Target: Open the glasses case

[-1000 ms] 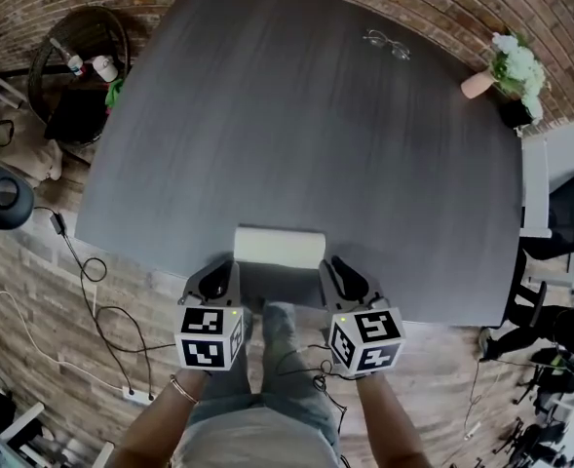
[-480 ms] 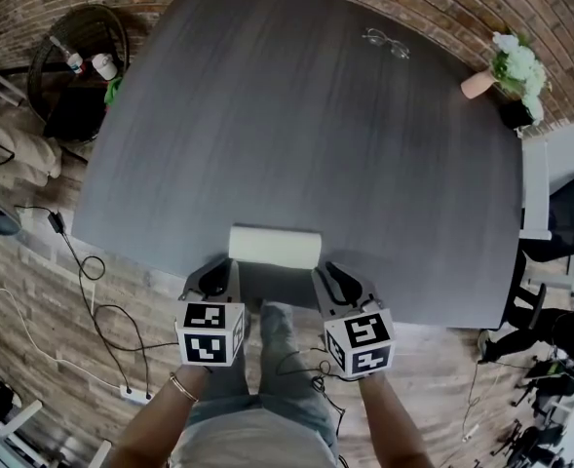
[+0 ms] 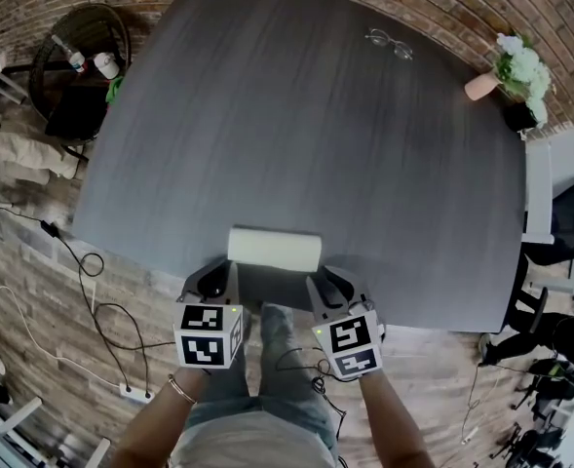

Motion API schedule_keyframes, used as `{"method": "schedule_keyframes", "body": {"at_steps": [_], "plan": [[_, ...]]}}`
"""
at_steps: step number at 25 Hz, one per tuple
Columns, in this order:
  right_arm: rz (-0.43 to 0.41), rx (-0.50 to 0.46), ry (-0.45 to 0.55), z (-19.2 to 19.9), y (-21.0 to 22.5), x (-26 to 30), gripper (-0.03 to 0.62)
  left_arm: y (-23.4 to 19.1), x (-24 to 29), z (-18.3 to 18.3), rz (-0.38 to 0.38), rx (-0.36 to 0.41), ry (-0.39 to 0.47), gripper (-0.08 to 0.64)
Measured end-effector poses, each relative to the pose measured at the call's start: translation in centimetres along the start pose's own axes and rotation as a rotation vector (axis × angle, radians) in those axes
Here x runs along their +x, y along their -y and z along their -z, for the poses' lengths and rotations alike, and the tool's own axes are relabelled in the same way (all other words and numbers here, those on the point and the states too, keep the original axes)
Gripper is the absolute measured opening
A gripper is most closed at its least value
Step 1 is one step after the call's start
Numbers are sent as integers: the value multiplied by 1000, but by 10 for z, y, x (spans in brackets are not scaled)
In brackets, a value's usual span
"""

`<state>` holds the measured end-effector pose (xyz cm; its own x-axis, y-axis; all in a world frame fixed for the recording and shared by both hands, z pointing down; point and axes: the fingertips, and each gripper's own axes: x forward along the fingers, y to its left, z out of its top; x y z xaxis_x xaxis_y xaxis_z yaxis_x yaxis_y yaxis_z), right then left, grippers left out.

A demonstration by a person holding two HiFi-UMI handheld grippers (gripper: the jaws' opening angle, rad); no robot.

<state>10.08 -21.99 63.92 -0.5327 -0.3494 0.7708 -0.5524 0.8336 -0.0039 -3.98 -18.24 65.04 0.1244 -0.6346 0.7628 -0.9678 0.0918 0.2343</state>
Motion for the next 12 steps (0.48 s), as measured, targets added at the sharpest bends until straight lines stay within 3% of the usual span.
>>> {"method": "schedule_keyframes", "body": {"at_steps": [7,12], "plan": [[26,-38,-5,3,-1,4,84,0,0,1,-1,6,1,-5],[18,-14,12,1,-3,3,80,0,1,2,0,8,3,-5]]}}
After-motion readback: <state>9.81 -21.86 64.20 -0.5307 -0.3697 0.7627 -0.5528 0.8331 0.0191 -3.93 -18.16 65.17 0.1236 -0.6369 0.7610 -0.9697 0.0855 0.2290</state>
